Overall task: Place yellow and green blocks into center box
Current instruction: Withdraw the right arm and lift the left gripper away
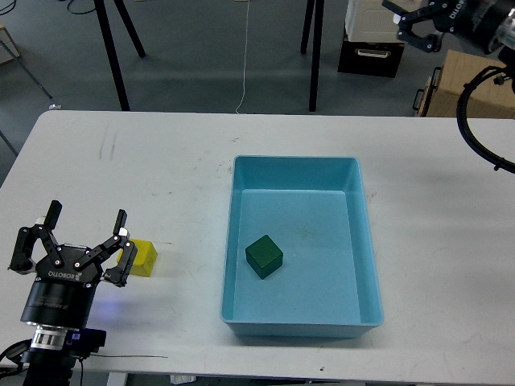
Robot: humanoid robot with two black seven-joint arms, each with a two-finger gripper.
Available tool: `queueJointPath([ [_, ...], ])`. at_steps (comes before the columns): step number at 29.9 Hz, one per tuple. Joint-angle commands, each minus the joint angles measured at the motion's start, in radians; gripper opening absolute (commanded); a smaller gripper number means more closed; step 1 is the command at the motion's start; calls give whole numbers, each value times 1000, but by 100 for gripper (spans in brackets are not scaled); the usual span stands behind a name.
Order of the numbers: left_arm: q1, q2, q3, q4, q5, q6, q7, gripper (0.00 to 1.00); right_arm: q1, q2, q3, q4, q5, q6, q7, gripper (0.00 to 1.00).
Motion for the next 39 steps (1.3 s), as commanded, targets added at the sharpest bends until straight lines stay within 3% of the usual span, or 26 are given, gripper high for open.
queueJointPath([
  [1, -3, 1, -3, -7, -3, 0, 1, 100, -295, -8, 203, 207, 47, -6, -1, 100],
  [6, -32, 1, -3, -5, -6, 0, -1, 100, -700, 59, 393, 477, 133, -8, 4, 100],
  [14, -49, 3, -26, -7, -13, 0, -15, 100, -1011, 298, 487, 616, 190, -9, 5, 100],
  [19, -53, 3, -81, -7, -15, 0, -4, 100, -1029, 299, 455, 620, 190, -18, 2, 100],
  [24, -59, 4, -172, 12, -13, 0, 5, 100, -1028, 289, 447, 671, 188, -100, 2, 100],
  [28, -162, 56, -205, 161, -19, 0, 56, 100, -1029, 289, 440, 680, 187, -117, 1, 100],
  [31, -230, 78, -259, 214, -75, 0, 53, 100, -1051, 289, 438, 680, 185, -117, 1, 100],
  [39, -305, 375, -302, 160, -118, 0, 53, 100, -1066, 322, 417, 680, 187, -106, 2, 100],
])
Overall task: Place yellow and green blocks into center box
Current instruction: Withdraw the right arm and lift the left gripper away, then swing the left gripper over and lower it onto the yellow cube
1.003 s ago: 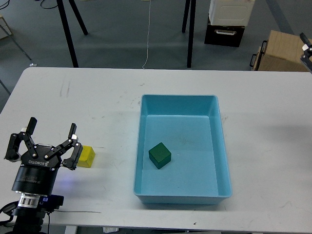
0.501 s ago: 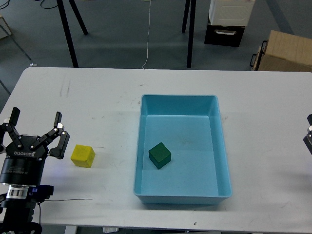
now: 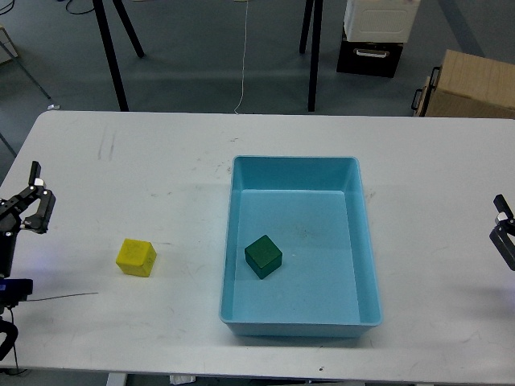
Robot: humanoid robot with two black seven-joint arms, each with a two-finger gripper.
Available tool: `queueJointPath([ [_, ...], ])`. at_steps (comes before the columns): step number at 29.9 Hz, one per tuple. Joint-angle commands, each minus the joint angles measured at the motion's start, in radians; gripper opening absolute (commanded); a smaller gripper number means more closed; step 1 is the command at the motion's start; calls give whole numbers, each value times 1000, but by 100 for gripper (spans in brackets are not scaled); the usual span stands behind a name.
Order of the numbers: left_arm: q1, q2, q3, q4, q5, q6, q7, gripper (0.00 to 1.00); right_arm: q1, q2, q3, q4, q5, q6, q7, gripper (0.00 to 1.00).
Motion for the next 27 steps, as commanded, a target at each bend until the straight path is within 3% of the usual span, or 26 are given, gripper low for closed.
queueJointPath([
  [1, -43, 156, 17, -11, 4, 0, 0, 100, -4, 26, -8, 0, 1, 6, 2, 100],
  [7, -197, 437, 209, -10, 53, 0, 14, 100, -29, 32, -11, 0, 1, 104, 3, 100],
  [12, -436, 583, 440, 38, 130, 0, 16, 100, -41, 34, -12, -3, 1, 113, 5, 100],
  [20, -990, 646, 1006, 136, 216, 0, 17, 100, -54, 35, -14, -11, 1, 113, 6, 100],
  [27, -1478, 579, 1546, 168, 308, 0, 20, 100, -67, 35, -11, -13, 1, 113, 6, 100],
])
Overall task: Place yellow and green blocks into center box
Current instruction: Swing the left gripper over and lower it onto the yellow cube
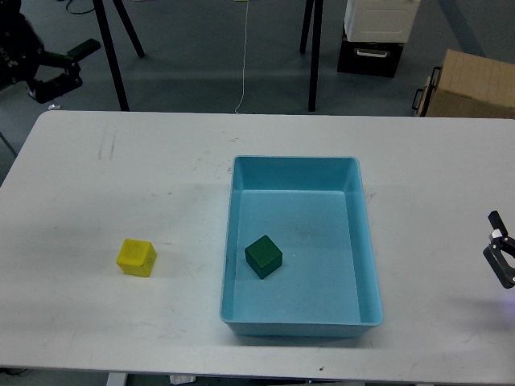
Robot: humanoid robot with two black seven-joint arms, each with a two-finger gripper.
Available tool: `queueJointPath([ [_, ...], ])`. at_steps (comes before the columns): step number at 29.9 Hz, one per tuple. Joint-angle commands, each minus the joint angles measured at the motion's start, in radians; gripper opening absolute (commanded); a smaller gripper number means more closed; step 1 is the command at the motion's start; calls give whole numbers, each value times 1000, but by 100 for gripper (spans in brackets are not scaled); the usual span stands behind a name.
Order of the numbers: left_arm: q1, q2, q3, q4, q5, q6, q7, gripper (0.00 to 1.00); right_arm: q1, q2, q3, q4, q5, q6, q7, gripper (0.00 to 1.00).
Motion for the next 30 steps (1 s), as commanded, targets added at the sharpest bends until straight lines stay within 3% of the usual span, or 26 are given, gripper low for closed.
queueJointPath([
  [1, -252, -69, 284, 5, 70, 0, 2, 100, -6, 0, 1, 0, 0, 0, 0, 100],
  [10, -708, -351, 891, -9, 174, 0, 60, 100, -17, 1, 6, 0, 0, 0, 1, 100],
  [15, -841, -459, 1114, -84, 228, 0, 63, 100, -32, 1, 15, 0, 0, 0, 1, 100],
  [20, -829, -484, 1237, -136, 404, 0, 65, 100, -49, 1, 15, 0, 0, 0, 3, 100],
  [30, -562, -470, 1223, -55, 467, 0, 62, 100, -52, 0, 15, -9, 0, 0, 1, 100],
])
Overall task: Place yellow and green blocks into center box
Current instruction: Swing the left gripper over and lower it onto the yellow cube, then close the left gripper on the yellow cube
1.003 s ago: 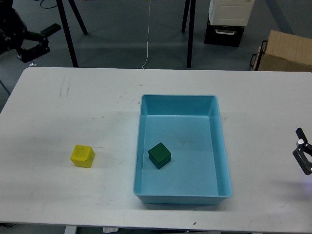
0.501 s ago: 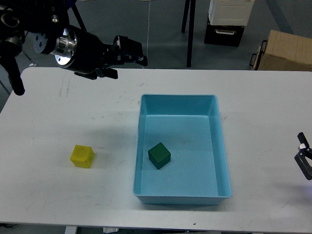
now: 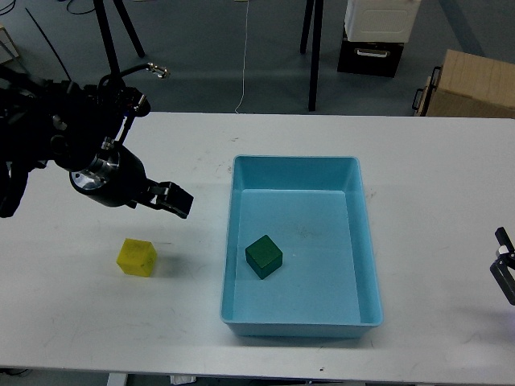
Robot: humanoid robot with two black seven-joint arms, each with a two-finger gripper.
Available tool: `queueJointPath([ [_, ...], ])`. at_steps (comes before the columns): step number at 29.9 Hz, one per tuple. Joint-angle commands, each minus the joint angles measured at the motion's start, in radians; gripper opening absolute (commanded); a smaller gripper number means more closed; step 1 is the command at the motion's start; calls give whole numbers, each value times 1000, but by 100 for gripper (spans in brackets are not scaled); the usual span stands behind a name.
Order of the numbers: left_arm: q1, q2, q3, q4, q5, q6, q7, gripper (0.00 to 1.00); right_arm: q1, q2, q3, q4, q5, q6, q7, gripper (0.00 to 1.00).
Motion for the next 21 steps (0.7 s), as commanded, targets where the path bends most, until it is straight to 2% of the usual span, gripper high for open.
queueJointPath([
  [1, 69, 3, -16, 19, 13, 0, -1, 100, 0, -2, 0, -4, -2, 0, 0, 100],
  [7, 168, 1, -27, 99, 77, 0, -3, 100, 0, 0, -2, -24, -2, 0, 0, 100],
  [15, 194, 10, -43, 113, 108, 0, -4, 100, 0, -2, -2, -45, -2, 0, 0, 100],
  [21, 254, 11, -49, 167, 110, 0, -6, 100, 0, -2, -2, -56, -2, 0, 0, 100],
])
